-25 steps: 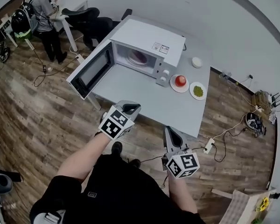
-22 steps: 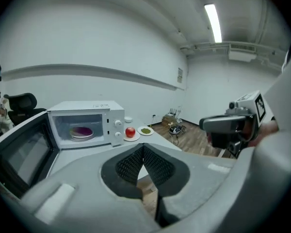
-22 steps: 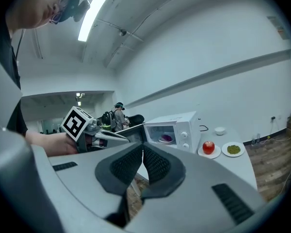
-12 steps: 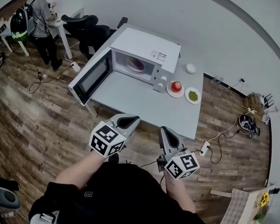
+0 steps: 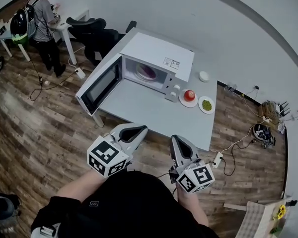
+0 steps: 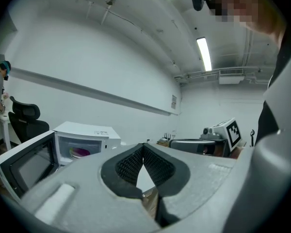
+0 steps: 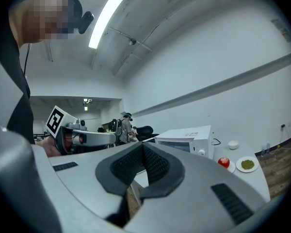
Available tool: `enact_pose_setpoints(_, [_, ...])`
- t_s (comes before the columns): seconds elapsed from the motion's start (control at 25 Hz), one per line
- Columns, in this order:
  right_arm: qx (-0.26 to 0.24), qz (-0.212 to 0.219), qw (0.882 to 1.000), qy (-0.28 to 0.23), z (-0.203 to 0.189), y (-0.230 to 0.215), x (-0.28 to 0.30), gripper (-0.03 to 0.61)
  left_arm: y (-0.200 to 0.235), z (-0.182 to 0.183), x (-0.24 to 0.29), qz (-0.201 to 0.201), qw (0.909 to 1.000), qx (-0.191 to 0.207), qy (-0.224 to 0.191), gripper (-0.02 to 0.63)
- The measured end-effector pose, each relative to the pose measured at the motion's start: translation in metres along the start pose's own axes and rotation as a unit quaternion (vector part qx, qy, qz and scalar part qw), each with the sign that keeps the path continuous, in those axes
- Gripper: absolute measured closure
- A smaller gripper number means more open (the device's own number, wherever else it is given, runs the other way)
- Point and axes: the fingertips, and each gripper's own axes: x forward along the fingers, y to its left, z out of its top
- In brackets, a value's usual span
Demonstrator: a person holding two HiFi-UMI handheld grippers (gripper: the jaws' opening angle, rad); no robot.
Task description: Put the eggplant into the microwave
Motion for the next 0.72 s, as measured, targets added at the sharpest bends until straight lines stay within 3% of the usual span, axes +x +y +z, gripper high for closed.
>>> enact_pose_setpoints(0.28, [-0.019,-0.01,1.0,0.011,0.002,-0.003,0.007,0.565,0.025,0.004,-0.016,0.037,0.9992,0.01,-0.006,0.604])
enact_pose_setpoints(0.72, [-0.026,-0.004,1.0,0.016,-0.002,0.002,0.016,0.565,0.034,-0.005,-0.018,0.038,0.9993,-0.004,-0.002,0.604])
